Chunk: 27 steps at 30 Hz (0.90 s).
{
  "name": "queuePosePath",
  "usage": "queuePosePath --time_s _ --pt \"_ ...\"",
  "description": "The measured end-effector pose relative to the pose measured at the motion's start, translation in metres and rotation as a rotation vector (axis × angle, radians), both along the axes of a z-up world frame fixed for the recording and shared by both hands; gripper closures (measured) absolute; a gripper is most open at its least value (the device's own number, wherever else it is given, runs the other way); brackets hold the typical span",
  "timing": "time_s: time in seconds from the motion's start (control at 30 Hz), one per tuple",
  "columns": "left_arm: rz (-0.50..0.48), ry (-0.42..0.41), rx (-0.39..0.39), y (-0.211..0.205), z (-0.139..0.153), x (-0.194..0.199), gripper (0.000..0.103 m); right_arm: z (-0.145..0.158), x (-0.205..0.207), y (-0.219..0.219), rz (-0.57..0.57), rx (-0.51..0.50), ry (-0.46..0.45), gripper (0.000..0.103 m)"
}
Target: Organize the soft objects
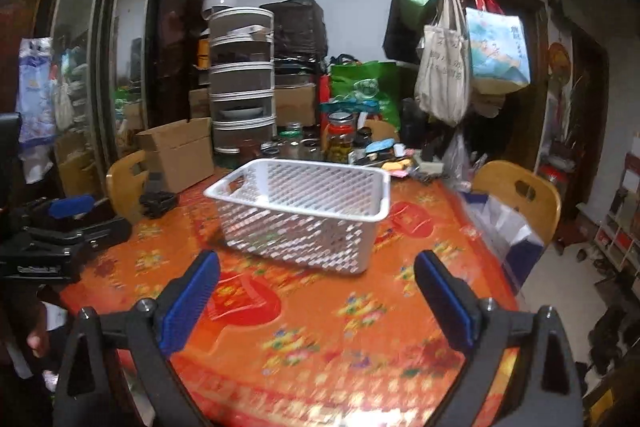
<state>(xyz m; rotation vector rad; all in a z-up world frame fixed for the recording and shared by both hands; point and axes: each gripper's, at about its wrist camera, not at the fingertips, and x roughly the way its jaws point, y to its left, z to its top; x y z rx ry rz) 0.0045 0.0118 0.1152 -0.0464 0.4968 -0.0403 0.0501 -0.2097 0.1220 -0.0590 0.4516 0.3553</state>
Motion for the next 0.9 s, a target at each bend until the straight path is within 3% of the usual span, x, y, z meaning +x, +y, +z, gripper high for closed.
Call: queuePosePath --time_s 0.23,0.9 --pt "-0.012 -0.018 -0.007 -0.015 0.009 -0.03 0.0 -0.001 -0.022 -0.004 -0.057 -0.028 0.008 0.004" --pt "-0.008 0.039 0.003 -0.018 -0.005 0.005 0.0 -0.01 -0.002 -0.003 -0.036 0.002 0.066 0.004"
